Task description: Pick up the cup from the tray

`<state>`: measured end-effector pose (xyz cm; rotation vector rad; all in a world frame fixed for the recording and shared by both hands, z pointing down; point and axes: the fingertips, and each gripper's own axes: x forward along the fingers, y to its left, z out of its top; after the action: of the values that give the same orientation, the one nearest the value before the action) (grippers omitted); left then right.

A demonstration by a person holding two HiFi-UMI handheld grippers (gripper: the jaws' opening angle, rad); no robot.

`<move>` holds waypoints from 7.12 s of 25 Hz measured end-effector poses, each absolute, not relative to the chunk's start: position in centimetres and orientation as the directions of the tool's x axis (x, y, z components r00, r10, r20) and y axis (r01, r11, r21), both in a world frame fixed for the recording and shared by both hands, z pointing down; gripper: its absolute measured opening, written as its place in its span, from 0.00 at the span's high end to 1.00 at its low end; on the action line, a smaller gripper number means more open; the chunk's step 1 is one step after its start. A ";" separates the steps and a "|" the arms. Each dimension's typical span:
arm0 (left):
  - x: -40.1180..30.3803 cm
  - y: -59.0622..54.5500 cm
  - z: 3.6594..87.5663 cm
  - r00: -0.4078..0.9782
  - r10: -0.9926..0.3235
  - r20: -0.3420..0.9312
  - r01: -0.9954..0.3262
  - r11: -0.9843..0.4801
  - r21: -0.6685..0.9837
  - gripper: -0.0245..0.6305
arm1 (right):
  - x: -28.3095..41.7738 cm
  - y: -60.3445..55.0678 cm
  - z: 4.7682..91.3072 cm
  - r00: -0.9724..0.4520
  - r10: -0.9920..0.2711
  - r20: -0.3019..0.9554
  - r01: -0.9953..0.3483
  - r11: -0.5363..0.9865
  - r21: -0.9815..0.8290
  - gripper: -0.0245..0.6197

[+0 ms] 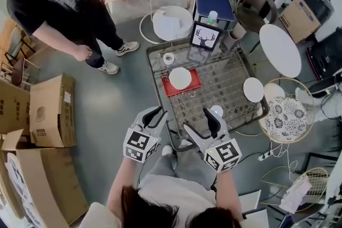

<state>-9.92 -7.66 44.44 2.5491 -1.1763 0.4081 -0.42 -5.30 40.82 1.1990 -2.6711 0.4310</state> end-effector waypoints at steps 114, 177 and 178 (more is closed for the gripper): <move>3.8 -19.6 62.0 0.818 -0.332 0.470 -0.407 -0.911 0.065 0.81 | 9.6 -16.0 61.2 -0.556 -0.692 0.460 -0.810 0.575 -0.114 0.29; -0.1 -8.4 38.7 0.774 -0.608 0.176 -0.624 -0.780 0.049 0.96 | 4.5 -5.5 40.1 -0.431 -0.863 0.265 -0.902 0.419 -0.101 0.93; -0.1 -8.3 38.5 0.774 -0.609 0.172 -0.623 -0.781 0.044 0.96 | 4.4 -5.5 39.9 -0.433 -0.863 0.261 -0.901 0.423 -0.096 0.93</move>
<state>-0.13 -8.32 38.52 2.8655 -0.9978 0.2261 4.43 -5.46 39.87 1.5663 -2.5010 0.3306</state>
